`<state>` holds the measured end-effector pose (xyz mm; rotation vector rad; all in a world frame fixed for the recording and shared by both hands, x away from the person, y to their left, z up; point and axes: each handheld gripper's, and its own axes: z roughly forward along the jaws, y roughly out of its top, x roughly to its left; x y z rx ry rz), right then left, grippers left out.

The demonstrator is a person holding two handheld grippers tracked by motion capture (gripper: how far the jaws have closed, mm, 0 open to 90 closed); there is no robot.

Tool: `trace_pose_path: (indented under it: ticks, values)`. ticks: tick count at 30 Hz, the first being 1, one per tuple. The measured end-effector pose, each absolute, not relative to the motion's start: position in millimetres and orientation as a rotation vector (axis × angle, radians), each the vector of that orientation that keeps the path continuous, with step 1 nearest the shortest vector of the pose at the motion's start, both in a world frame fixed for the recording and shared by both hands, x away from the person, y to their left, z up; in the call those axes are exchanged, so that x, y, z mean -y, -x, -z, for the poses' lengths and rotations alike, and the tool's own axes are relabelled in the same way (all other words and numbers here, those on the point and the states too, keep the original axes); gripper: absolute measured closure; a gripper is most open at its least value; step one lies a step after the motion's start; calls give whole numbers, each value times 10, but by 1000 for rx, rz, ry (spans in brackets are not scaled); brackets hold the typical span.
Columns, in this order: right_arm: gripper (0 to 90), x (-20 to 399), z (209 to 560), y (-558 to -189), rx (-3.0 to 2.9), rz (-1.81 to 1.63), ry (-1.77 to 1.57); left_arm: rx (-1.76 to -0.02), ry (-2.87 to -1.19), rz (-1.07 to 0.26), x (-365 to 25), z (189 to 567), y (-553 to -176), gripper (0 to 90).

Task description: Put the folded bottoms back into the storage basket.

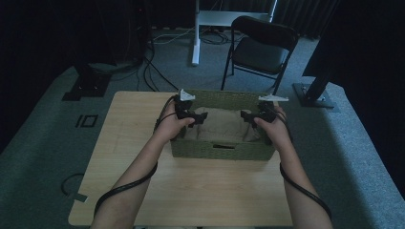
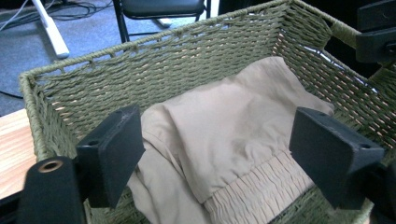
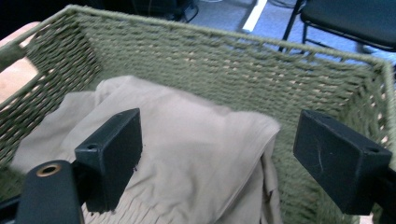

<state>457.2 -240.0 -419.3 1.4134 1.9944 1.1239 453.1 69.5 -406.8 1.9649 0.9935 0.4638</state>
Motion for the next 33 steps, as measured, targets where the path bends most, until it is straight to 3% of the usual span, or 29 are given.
trace_pose_path:
  ticks: [33]
  values:
    - [151,2481,4164,-3840,-1921,-1190,-1297,-942,-1938,-438,-800,4155,-3935,176]
